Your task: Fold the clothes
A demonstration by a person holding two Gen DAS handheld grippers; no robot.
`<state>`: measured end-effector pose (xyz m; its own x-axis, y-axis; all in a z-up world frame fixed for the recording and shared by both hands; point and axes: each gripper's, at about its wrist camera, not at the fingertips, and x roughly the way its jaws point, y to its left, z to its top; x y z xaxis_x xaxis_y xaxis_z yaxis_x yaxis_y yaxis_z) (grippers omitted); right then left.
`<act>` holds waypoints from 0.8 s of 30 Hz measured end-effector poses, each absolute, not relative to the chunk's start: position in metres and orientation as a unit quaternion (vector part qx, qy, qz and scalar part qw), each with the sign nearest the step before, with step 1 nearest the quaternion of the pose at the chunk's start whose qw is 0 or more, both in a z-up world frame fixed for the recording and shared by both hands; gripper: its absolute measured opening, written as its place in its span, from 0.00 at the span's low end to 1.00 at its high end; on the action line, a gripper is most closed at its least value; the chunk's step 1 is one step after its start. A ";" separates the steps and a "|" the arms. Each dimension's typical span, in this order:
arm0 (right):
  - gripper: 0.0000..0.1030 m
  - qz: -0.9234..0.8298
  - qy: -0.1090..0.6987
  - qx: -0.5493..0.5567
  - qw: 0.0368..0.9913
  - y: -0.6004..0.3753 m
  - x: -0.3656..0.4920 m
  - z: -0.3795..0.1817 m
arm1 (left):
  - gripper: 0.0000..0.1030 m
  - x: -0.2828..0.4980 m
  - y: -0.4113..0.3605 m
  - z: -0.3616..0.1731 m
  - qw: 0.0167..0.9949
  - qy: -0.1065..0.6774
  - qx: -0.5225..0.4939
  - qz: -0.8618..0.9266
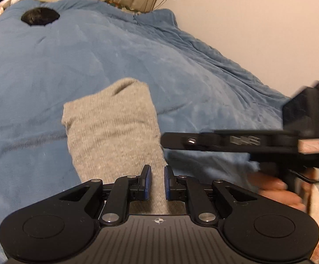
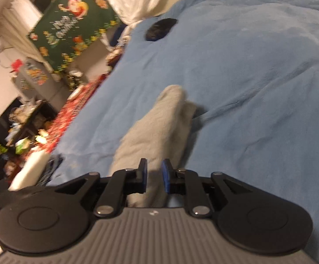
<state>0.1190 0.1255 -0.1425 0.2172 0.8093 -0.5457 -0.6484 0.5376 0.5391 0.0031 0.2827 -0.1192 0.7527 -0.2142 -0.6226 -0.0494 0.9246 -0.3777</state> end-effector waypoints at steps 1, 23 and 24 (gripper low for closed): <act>0.17 0.476 0.409 0.094 0.773 0.124 0.113 -0.140 | 0.10 0.003 0.282 -0.121 0.916 0.351 -0.187 -0.047; 0.17 0.467 0.401 0.005 0.788 0.164 0.197 -0.113 | 0.21 -0.024 0.286 -0.127 0.907 0.362 -0.202 -0.078; 0.25 0.473 0.398 -0.015 0.786 0.165 0.200 -0.104 | 0.29 -0.027 0.292 -0.122 0.907 0.357 -0.207 -0.077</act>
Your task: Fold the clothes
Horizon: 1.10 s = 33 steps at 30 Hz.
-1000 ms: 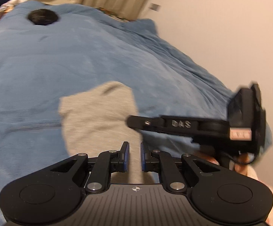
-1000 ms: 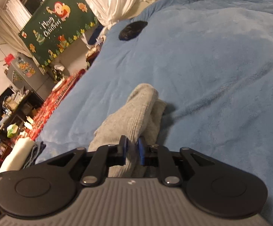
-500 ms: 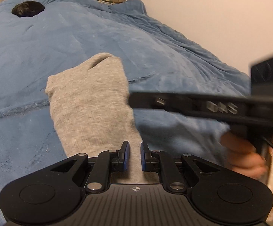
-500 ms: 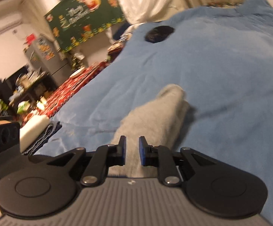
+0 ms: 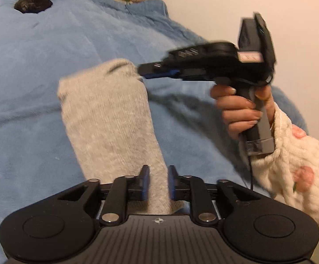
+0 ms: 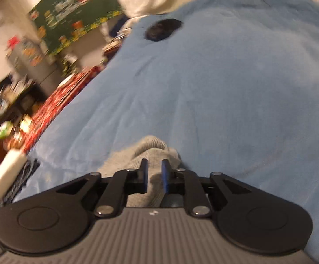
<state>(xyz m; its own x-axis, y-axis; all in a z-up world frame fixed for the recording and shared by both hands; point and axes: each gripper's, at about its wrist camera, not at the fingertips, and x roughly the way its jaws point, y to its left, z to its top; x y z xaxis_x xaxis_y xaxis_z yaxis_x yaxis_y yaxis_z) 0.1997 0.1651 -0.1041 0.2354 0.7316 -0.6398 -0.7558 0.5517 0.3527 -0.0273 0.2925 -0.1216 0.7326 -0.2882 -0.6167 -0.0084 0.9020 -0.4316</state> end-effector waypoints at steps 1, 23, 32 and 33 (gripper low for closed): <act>0.29 0.477 0.398 -0.036 0.783 0.168 0.203 -0.096 | 0.36 -0.029 0.301 -0.117 0.908 0.354 -0.211 -0.070; 0.99 0.678 0.377 -0.242 0.583 0.282 0.228 -0.036 | 0.62 0.012 0.435 -0.069 0.899 0.374 -0.218 0.067; 0.69 0.694 0.413 -0.314 0.499 0.346 0.253 -0.055 | 0.72 0.026 0.435 -0.054 0.880 0.414 -0.228 0.048; 0.55 0.694 0.421 -0.322 0.488 0.353 0.257 -0.063 | 0.68 0.026 0.438 -0.059 0.876 0.412 -0.247 0.048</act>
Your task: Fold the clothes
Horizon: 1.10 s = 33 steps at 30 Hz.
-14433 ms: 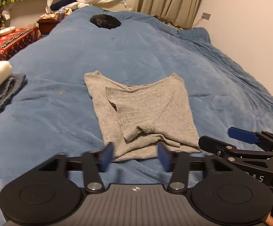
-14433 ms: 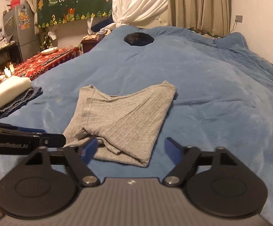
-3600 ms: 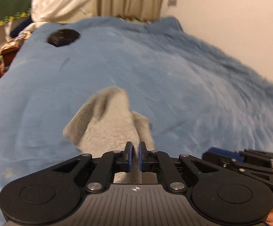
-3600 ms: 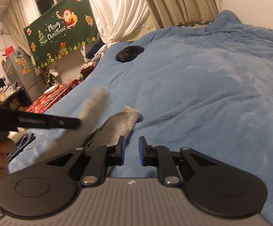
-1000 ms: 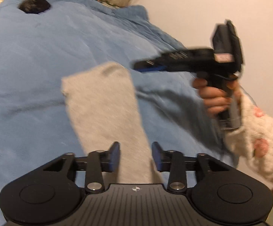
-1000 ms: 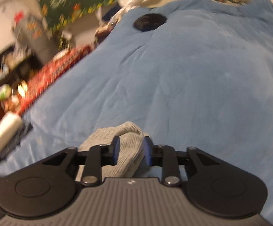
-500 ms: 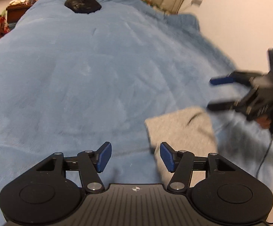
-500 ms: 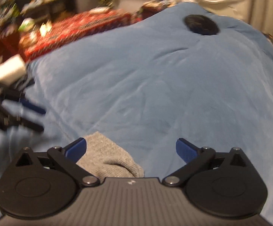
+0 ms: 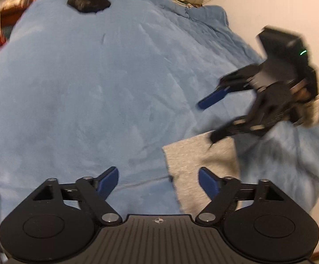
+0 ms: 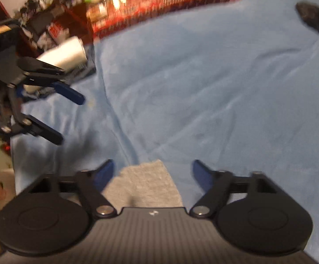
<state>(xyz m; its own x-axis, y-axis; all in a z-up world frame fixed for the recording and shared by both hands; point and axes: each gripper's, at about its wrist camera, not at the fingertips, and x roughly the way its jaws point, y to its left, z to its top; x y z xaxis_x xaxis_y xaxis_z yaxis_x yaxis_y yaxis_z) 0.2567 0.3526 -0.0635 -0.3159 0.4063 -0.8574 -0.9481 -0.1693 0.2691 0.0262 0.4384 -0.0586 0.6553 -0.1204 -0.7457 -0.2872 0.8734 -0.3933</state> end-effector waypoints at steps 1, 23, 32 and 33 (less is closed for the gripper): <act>0.46 0.693 0.429 -0.328 0.477 0.358 0.260 -0.072 | 0.67 0.026 0.442 -0.064 0.871 0.411 -0.265 0.051; 0.07 0.710 0.161 -0.522 0.444 0.306 0.147 -0.067 | 0.60 0.021 0.444 -0.085 0.848 0.444 -0.282 0.064; 0.07 0.671 -0.045 -0.577 0.464 0.246 0.079 -0.112 | 0.60 0.039 0.424 -0.091 0.852 0.446 -0.275 0.020; 0.07 0.671 -0.061 -0.580 0.457 0.241 0.076 -0.115 | 0.59 0.039 0.426 -0.093 0.847 0.441 -0.297 0.010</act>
<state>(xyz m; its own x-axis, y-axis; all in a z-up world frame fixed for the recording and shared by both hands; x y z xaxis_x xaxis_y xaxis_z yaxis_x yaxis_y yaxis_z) 0.0762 0.2413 -0.1153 0.0912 0.6847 -0.7231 -0.5421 -0.5749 -0.6128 0.0395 0.4262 -0.0934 0.6117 -0.2452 -0.7521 -0.2782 0.8233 -0.4947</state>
